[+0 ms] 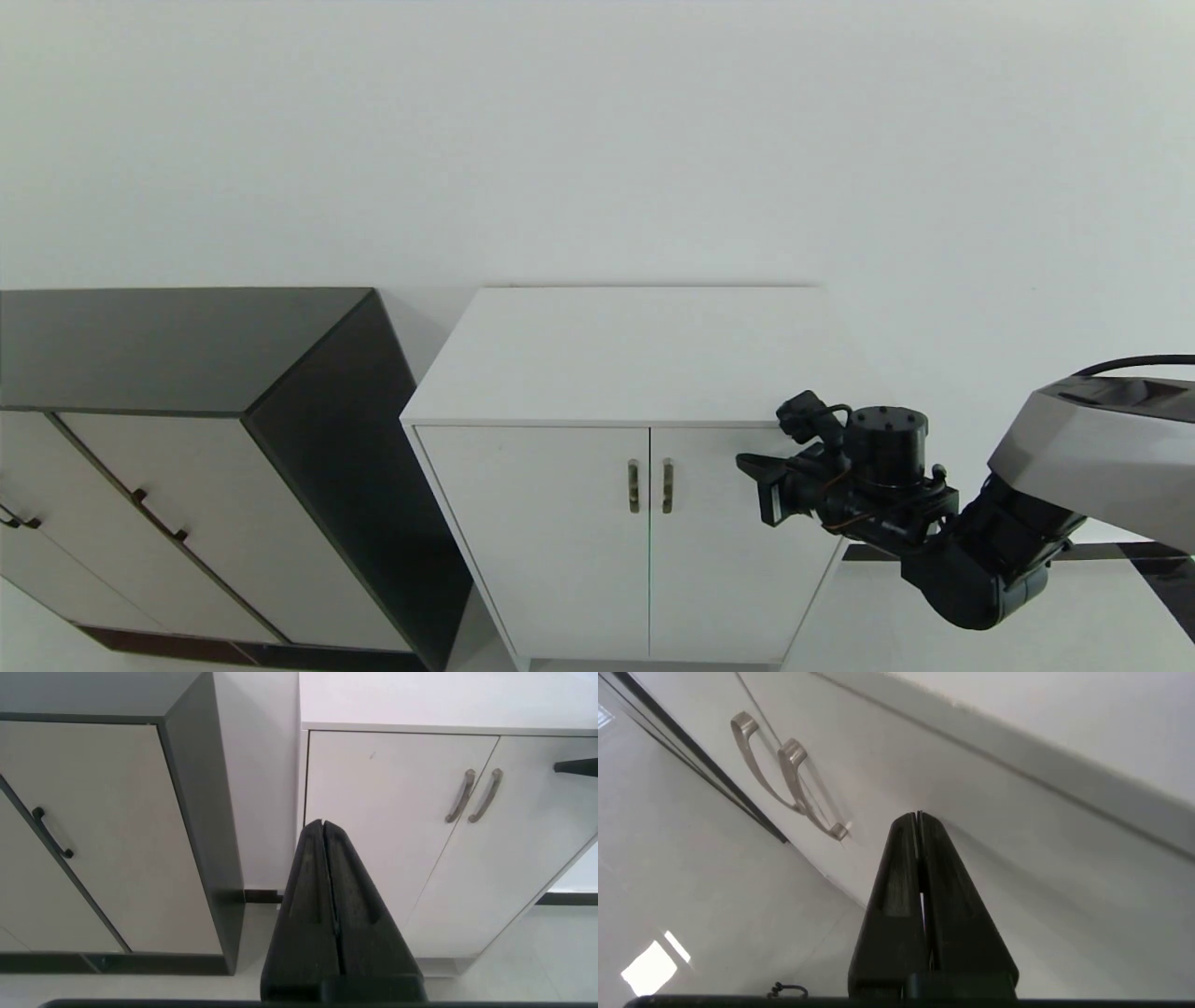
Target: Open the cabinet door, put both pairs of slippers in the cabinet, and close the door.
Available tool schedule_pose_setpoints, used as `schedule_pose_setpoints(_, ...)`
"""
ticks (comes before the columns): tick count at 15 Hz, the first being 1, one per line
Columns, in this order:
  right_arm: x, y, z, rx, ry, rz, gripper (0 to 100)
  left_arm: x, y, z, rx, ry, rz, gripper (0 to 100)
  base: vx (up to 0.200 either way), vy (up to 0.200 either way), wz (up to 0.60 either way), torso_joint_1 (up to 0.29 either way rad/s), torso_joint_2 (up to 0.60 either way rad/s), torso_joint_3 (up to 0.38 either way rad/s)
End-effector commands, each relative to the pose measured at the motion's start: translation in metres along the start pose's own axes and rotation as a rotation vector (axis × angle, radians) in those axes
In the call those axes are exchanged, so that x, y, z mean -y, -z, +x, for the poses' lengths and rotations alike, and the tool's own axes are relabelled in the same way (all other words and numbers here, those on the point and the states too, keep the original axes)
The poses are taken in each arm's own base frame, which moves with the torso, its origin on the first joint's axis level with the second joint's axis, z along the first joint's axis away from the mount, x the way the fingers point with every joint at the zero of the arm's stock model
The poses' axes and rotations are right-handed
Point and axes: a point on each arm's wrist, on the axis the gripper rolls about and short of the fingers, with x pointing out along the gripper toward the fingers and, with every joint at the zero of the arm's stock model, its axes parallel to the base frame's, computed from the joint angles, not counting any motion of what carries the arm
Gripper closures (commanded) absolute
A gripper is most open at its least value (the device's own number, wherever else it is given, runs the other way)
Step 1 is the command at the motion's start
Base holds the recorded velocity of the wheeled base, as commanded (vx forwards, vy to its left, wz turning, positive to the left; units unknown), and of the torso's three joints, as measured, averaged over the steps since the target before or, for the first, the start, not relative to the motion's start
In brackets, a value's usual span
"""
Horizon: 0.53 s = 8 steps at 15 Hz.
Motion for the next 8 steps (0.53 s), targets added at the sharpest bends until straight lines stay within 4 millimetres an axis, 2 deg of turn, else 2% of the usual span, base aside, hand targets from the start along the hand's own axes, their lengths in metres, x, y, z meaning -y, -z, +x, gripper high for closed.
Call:
schedule_pose_setpoints(1, -0.002, -0.001, -0.008, -0.002, -0.002, -0.003, 100, 0.000, 0.000, 0.000, -0.001, 0.001, 0.000, 100, 0.000, 0.000, 0.00, 0.000, 0.00, 0.000)
schedule_pose_setpoints(4, -0.006, 0.009, -0.038, 0.013, 0.006, -0.006, 100, 0.000, 0.000, 0.000, -0.001, 0.002, 0.000, 100, 0.000, 0.000, 0.00, 0.000, 0.00, 0.000)
schedule_pose_setpoints(8, 0.001, 0.020, -0.099, 0.009, 0.075, 0.007, 100, 0.000, 0.000, 0.000, -0.001, 0.002, 0.000, 100, 0.000, 0.000, 0.00, 0.000, 0.00, 0.000)
